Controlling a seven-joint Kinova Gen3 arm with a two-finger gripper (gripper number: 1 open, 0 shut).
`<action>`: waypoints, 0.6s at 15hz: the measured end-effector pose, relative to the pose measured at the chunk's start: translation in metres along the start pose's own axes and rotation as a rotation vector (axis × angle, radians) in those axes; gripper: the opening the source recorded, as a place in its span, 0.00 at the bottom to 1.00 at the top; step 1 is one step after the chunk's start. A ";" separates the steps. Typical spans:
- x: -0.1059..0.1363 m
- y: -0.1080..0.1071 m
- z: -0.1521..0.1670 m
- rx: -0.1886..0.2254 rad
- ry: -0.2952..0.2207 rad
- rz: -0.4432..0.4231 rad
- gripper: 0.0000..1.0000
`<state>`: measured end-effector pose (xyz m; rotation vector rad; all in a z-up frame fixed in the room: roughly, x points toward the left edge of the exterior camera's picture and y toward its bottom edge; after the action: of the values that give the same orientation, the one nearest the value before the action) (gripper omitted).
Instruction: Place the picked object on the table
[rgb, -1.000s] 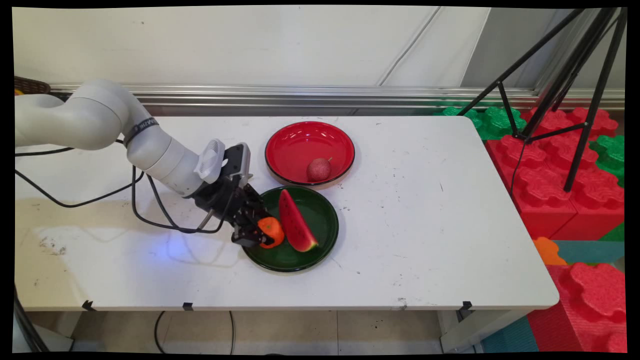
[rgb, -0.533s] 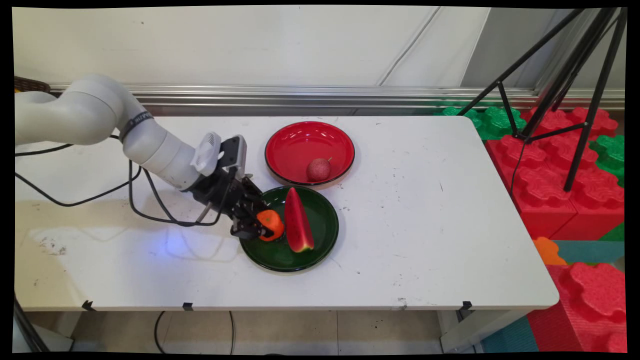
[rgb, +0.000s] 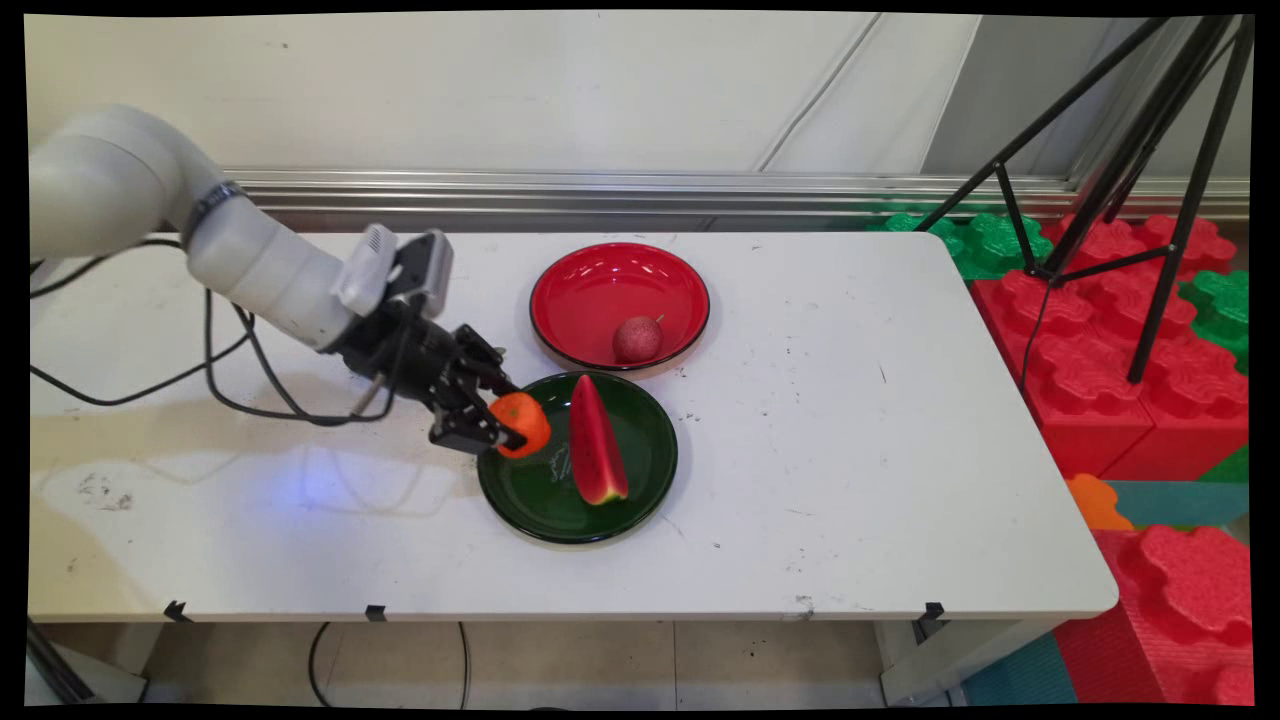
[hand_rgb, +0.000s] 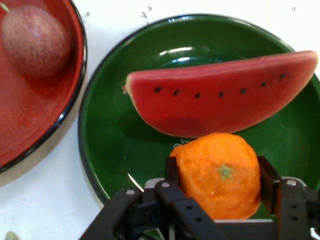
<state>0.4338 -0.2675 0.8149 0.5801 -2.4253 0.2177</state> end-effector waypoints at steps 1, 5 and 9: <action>0.000 -0.001 -0.008 0.000 0.008 0.002 0.00; 0.000 -0.003 -0.041 -0.002 0.036 -0.001 0.00; -0.002 -0.007 -0.065 0.005 0.038 -0.004 0.00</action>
<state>0.4740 -0.2536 0.8651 0.5776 -2.3873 0.2313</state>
